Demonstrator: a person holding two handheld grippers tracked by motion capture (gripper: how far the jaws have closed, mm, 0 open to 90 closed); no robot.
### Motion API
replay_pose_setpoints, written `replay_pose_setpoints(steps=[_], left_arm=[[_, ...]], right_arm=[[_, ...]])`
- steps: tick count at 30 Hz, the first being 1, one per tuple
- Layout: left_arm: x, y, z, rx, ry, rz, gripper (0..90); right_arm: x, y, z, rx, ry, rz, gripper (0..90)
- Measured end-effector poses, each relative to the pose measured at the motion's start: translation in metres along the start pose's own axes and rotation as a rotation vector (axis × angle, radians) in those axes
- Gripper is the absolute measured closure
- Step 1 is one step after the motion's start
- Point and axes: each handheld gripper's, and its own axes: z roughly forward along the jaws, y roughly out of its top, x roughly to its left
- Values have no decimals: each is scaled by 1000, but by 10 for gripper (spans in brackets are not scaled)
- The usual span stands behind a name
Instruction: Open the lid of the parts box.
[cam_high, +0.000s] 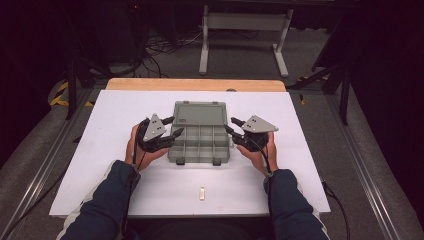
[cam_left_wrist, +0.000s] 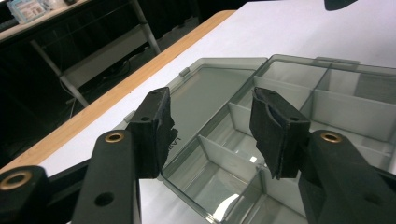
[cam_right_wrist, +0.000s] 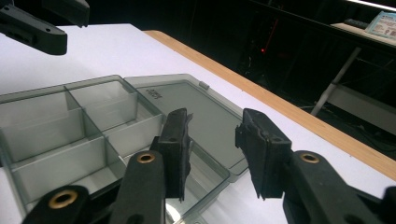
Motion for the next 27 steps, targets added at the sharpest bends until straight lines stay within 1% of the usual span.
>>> replay_pose_setpoints(steps=[1,4,6,9,11,12,14,17,21,22,23,27], left_arm=[[0,1,-2,-5,1,7,476],[-1,1,-6,-13,-7,8,455],[-3,1,-9,-9,-7,20,442],[-4,1,-13,-10,-15,26,423],[-5,1,-16,-8,-12,35,405],[-6,1,-18,-12,-19,35,393],[-6,1,-23,-12,-15,54,383],[-7,1,-28,-19,-17,54,359],[-8,-1,-32,-9,-20,63,337],[-8,-1,-34,-7,-20,73,332],[-9,-1,-35,-5,-23,74,321],[-10,-3,-38,-6,-29,80,304]], right_arm=[[1,0,-1,1,3,-1,608],[4,1,-3,1,11,-11,592],[7,2,-5,-3,18,-15,580],[9,3,-8,-7,21,-23,558],[10,4,-11,-10,27,-22,543],[11,4,-11,-8,28,-22,536],[12,4,-13,-10,30,-24,518],[13,4,-16,-13,34,-23,479],[17,5,-18,-11,40,-30,444],[18,5,-19,-10,42,-33,436],[20,5,-20,-9,45,-36,415],[25,5,-21,-7,49,-52,388]])
